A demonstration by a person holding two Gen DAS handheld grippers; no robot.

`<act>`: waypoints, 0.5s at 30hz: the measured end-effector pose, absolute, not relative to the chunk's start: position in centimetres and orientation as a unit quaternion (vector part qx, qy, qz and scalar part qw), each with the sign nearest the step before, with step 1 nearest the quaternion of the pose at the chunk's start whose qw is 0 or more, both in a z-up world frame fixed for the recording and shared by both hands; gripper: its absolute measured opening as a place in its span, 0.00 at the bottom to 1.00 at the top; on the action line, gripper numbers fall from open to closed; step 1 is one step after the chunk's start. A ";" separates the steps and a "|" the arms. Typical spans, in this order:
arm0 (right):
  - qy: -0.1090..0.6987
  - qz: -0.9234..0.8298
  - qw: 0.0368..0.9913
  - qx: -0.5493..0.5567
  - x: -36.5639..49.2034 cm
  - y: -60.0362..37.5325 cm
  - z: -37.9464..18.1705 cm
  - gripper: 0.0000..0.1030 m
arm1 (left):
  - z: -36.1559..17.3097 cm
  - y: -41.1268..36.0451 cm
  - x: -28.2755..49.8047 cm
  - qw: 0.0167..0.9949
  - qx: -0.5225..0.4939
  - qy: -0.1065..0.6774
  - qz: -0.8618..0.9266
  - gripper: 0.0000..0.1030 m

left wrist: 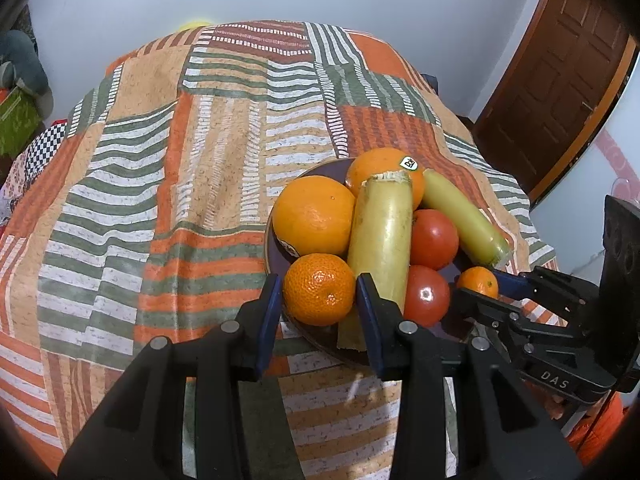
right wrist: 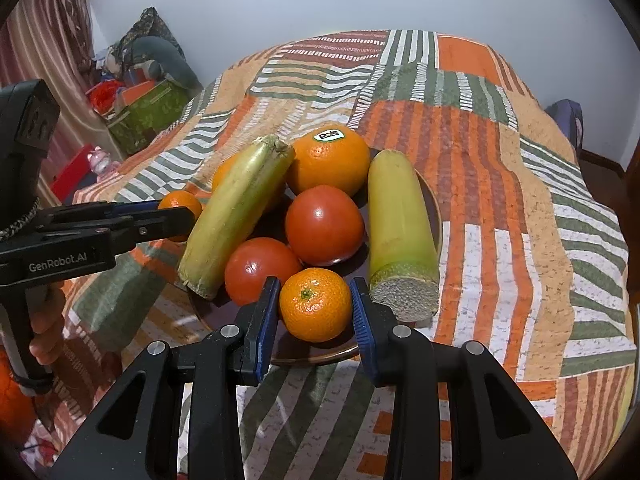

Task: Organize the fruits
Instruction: 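Carry both tangerines to the purple plate and lower them beside the tomatoes, then open both tools and pull them back from the plate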

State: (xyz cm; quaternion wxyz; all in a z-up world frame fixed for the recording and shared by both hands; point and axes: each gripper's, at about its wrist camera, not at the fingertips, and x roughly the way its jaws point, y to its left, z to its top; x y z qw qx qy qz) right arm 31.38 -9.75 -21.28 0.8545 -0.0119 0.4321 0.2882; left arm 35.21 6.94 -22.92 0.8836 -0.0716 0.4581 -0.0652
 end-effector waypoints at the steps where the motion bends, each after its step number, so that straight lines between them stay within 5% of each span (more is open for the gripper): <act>1: 0.432 0.289 0.854 -0.011 31.4 -9.8 -21.3 0.31 | -22.9 6.9 35.3 0.884 -0.069 0.457 -0.064 0.37; 8: 0.434 0.287 0.854 -0.010 31.4 -9.7 -21.3 0.31 | -22.9 6.6 35.6 0.886 -0.059 0.457 -0.059 0.38; 15: 0.439 0.282 0.853 -0.019 31.5 -9.6 -21.2 0.34 | -22.5 6.4 34.9 0.888 -0.053 0.453 -0.061 0.50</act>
